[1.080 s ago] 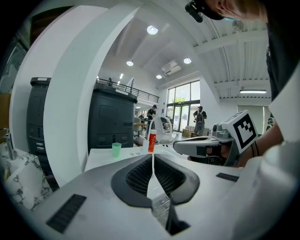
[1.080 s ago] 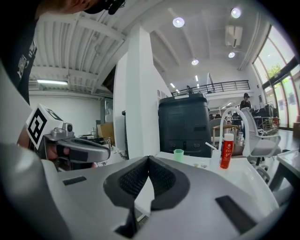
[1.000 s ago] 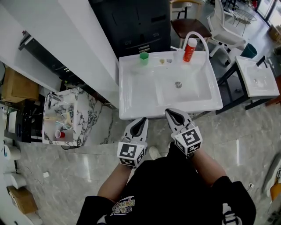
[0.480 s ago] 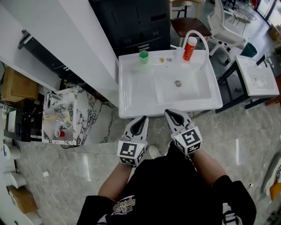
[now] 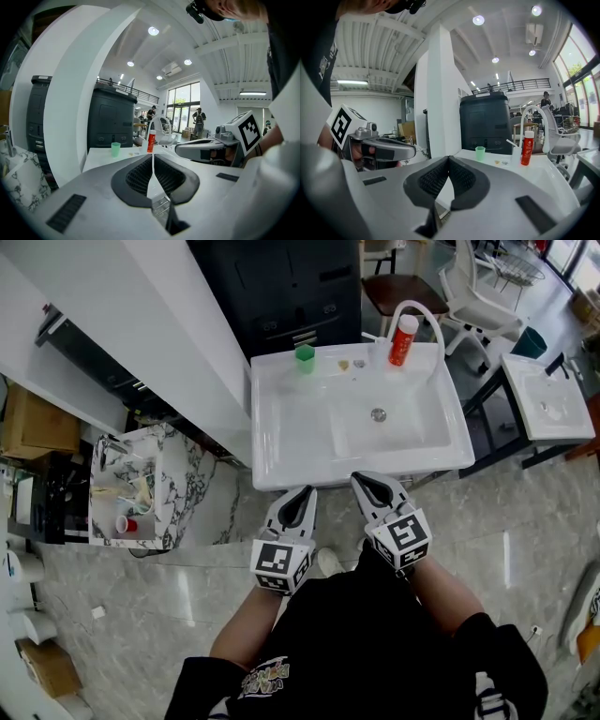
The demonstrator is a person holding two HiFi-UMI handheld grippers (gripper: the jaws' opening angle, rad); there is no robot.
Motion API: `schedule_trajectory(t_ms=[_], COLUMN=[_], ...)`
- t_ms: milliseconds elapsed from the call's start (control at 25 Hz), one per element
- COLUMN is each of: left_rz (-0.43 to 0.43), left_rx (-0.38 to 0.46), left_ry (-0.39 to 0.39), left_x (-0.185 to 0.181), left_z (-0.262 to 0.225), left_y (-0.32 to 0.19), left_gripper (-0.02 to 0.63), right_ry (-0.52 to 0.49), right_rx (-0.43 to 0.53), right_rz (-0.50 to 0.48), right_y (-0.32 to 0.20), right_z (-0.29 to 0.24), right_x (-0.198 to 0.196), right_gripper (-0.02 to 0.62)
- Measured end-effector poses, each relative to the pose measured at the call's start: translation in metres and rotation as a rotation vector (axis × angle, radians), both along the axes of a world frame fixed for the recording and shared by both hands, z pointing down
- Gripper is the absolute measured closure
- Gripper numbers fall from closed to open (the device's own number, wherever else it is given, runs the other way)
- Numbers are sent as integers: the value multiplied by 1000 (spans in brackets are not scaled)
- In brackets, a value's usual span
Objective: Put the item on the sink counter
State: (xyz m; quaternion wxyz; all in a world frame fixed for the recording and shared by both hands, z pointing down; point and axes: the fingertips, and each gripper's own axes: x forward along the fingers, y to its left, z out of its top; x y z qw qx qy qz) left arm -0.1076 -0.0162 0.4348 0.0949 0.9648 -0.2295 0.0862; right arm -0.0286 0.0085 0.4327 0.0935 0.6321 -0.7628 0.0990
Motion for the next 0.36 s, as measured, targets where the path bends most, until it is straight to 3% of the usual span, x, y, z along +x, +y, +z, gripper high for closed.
schedule_trajectory(t_ms=[360], left_rz=[1], left_rx=[-3], left_ry=[4], left_x=[-5], left_z=[0], left_y=[2], left_gripper=[584], right_ry=[3], right_rx=[-1], right_rz=[0], right_y=[2], right_z=[0], right_x=[-6], right_gripper=[541])
